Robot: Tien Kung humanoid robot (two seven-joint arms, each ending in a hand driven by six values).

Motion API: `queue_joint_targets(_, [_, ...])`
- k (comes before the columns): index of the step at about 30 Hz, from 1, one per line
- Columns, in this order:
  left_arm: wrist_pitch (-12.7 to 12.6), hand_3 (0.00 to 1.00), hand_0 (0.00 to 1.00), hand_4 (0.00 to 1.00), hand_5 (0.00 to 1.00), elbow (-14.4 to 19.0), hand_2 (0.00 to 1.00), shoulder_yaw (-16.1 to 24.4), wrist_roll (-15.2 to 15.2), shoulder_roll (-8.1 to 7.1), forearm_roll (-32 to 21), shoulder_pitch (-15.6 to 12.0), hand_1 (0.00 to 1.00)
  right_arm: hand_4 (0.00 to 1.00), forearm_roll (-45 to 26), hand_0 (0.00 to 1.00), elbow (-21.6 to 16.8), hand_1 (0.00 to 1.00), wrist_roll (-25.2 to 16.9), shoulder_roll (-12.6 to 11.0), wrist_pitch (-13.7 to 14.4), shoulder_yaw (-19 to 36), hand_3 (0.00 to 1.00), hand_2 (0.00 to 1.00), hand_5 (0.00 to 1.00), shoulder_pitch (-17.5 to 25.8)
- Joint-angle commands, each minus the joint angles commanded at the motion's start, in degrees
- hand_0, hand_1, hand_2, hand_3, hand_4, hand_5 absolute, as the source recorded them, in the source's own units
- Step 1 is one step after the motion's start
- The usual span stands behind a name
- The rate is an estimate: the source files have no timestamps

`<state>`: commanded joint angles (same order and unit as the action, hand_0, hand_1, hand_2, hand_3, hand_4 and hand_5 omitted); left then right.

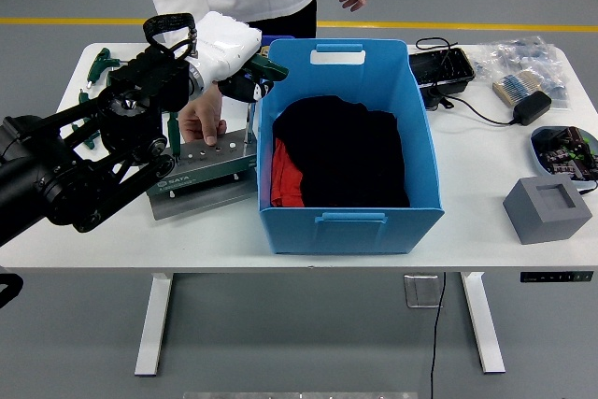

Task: Lift tool from toolbox,place it in box,lift tool from toolbox,place it in box

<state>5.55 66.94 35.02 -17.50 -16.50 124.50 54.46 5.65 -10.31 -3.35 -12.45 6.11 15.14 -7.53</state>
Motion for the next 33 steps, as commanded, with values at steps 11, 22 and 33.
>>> queue_joint_targets(11, [-0.14,0.128,0.239,0.632,0.411,-2.01,0.137,-0.08,0.33,0.76,-4.06,1.05,0.084,0.782,-0.76,0.683,0.00,0.659,-0.12,-0.02,-0.02,-0.90,0.572,0.712,0.723,-0.08])
queue_joint_targets(22, [-0.48,0.133,0.258,0.644,0.398,-6.52,0.136,1.63,-0.16,1.53,-6.86,2.09,0.083,0.782,-0.57,0.684,0.00,0.659,-0.12,-0.11,-0.02,-0.55,0.572,0.712,0.722,-0.39])
queue_joint_targets(33, [0.07,0.134,0.262,0.644,0.395,-6.43,0.137,3.09,-0.67,1.24,-7.19,2.88,0.089,0.782,-0.75,0.684,0.00,0.659,-0.17,-0.19,-0.05,-0.76,0.572,0.712,0.723,-0.53])
